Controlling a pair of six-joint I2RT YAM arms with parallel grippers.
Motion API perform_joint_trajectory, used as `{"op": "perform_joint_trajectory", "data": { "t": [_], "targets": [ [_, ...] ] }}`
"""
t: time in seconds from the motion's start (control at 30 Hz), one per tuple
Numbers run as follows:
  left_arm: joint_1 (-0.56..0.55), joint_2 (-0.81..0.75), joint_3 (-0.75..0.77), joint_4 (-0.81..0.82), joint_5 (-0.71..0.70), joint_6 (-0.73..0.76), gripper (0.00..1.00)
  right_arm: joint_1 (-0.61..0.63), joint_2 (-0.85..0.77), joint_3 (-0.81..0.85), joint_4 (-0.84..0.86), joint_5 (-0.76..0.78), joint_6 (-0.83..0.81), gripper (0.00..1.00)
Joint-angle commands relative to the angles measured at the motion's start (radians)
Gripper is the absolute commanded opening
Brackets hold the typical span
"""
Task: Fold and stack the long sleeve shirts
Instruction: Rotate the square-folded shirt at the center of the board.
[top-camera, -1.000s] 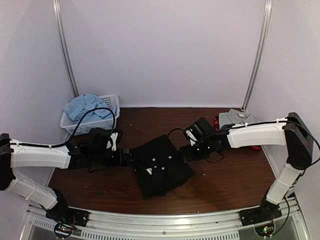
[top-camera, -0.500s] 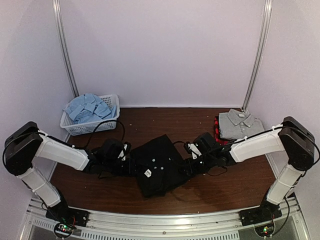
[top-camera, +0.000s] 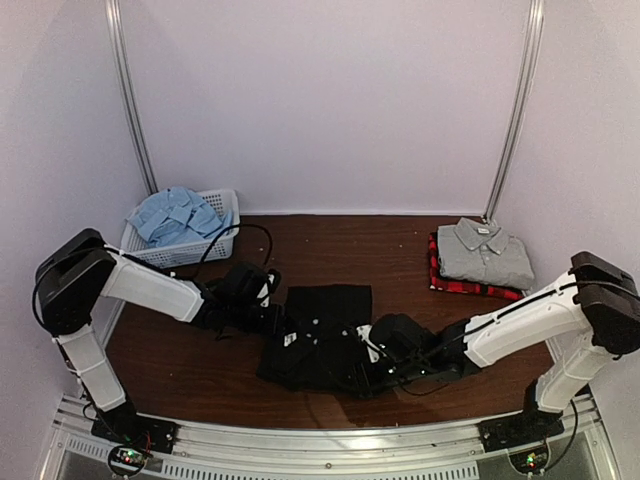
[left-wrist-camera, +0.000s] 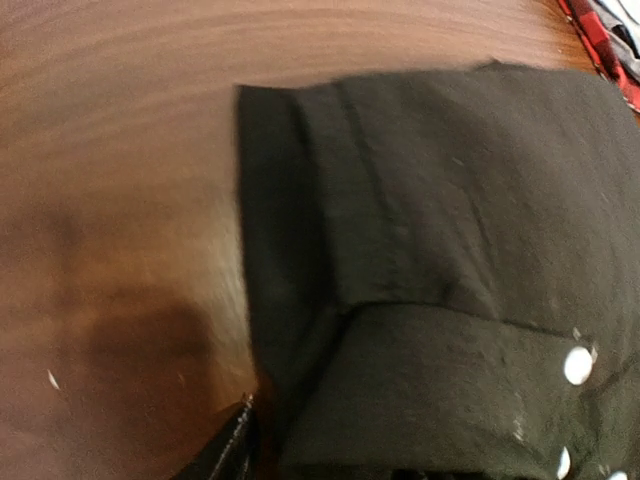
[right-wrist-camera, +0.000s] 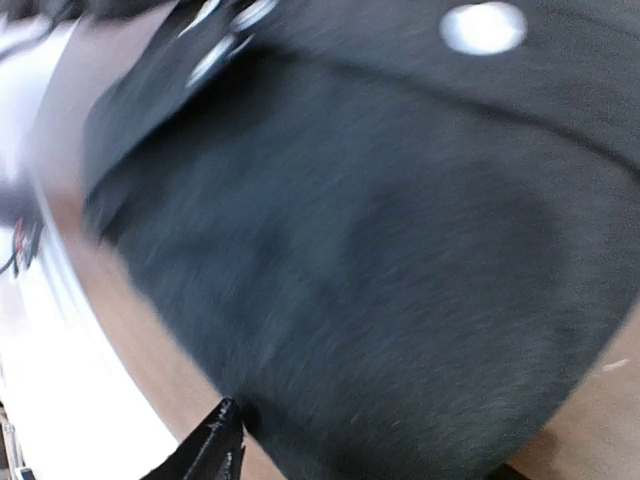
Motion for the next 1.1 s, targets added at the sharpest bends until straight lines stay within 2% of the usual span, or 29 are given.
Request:
{"op": "perform_joint_trajectory", "data": {
  "t": [0.0, 0.1, 0.2, 0.4, 0.5, 0.67, 0.77, 0.97, 1.07],
  "targets": [
    [0.058, 0.089, 0.082, -0.093, -0.052, 0.141, 0.56, 0.090, 0.065, 0.048, 0.069, 0.016, -0.021, 0.64],
    [0.095, 0.134, 0.149, -0.093, -0.082, 0.203, 0.67, 0.142, 0.149, 0.136, 0.075, -0.041, -0.096, 0.66],
    [0.142, 0.144, 0.232, -0.141, -0.169, 0.253, 0.81, 0.180, 0.179, 0.212, -0.010, -0.025, -0.173, 0.69],
    [0.188, 0.066, 0.305, -0.150, -0.245, 0.287, 0.97, 0.163, 0.027, 0.171, -0.199, 0.089, -0.228, 0.80],
    [0.189, 0.016, 0.286, -0.158, -0.225, 0.259, 0.98, 0.096, -0.061, 0.188, -0.315, 0.144, -0.247, 0.82],
    [0.188, -0.134, 0.129, -0.055, -0.146, 0.169, 0.98, -0.105, -0.130, 0.258, -0.335, 0.107, -0.316, 0.84],
    [0.188, -0.175, 0.089, -0.029, -0.124, 0.167, 0.98, -0.191, -0.065, 0.345, -0.344, 0.074, -0.385, 0.83],
    [0.188, -0.085, 0.204, -0.160, -0.135, 0.201, 0.97, -0.283, 0.121, 0.556, -0.324, 0.013, -0.446, 0.83],
    [0.188, -0.150, 0.164, -0.161, -0.142, 0.166, 0.98, -0.340, 0.241, 0.693, -0.370, -0.008, -0.469, 0.83]
  ]
}}
